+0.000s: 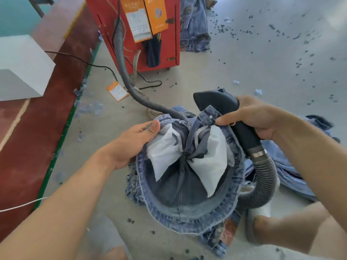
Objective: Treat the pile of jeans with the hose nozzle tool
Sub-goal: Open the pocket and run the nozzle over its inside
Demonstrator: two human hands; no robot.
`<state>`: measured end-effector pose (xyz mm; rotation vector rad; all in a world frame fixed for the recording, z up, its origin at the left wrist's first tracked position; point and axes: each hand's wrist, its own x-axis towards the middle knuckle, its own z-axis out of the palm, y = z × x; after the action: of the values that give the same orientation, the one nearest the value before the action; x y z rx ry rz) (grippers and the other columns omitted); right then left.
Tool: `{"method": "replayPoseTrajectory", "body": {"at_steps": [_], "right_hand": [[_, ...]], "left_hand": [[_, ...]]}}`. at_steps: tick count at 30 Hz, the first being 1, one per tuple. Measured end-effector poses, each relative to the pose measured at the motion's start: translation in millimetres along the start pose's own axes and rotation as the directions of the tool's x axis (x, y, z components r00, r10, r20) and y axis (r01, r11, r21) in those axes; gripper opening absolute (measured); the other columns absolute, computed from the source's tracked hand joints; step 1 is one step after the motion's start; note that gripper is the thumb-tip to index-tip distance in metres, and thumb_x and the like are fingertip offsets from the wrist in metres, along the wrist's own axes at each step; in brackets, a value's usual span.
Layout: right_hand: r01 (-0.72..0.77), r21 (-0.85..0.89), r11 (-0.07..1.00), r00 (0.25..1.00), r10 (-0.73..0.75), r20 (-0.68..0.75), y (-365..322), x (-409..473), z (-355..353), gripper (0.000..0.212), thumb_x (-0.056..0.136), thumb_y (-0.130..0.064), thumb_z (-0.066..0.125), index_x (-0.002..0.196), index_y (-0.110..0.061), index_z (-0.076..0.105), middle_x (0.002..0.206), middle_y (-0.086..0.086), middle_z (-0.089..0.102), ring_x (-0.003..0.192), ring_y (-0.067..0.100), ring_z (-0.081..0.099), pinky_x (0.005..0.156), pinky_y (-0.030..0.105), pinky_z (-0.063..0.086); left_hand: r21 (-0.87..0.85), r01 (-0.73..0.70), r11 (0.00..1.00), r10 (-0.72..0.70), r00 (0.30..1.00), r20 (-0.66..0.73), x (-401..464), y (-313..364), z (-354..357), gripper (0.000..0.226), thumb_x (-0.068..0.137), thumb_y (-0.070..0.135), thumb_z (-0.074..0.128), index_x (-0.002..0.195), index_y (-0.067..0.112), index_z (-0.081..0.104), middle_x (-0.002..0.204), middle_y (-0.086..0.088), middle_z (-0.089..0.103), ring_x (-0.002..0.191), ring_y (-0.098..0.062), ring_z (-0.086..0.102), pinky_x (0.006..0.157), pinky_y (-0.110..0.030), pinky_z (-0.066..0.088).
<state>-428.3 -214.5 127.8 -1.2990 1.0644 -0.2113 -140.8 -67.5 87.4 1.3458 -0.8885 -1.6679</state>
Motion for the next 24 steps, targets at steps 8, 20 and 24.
{"method": "replayPoseTrajectory", "body": {"at_steps": [8,20,24], "right_hand": [[0.038,-0.069,0.997,0.996,-0.044,-0.081,2,3,4,0.033,0.078,-0.001,0.085,0.103,-0.019,0.073,0.103,0.024,0.074,0.089,0.037,0.076,0.077,0.056,0.064],[0.01,0.095,0.995,0.987,-0.025,0.156,-1,1,11,0.049,0.072,-0.004,0.083,0.119,-0.008,0.069,0.115,0.032,0.07,0.095,0.048,0.071,0.082,0.06,0.061],[0.045,0.07,0.996,0.987,-0.055,0.151,-2,3,16,0.041,0.081,0.006,0.077,0.115,-0.017,0.074,0.093,0.017,0.074,0.08,0.034,0.074,0.069,0.045,0.061]], "left_hand": [[0.071,-0.083,0.994,0.085,0.996,-0.017,-2,2,1,0.032,0.096,0.037,0.06,0.117,0.019,0.077,0.119,-0.01,0.076,0.105,-0.02,0.073,0.086,-0.032,0.06],[-0.217,-0.042,0.975,0.004,0.985,-0.172,-2,9,19,0.025,0.083,0.015,0.054,0.086,0.012,0.079,0.089,-0.016,0.075,0.073,-0.026,0.069,0.062,-0.029,0.058],[-0.249,0.02,0.968,-0.057,0.988,-0.145,-2,1,28,0.021,0.087,0.015,0.056,0.099,0.004,0.071,0.098,-0.019,0.074,0.081,-0.03,0.07,0.071,-0.034,0.061]]}}
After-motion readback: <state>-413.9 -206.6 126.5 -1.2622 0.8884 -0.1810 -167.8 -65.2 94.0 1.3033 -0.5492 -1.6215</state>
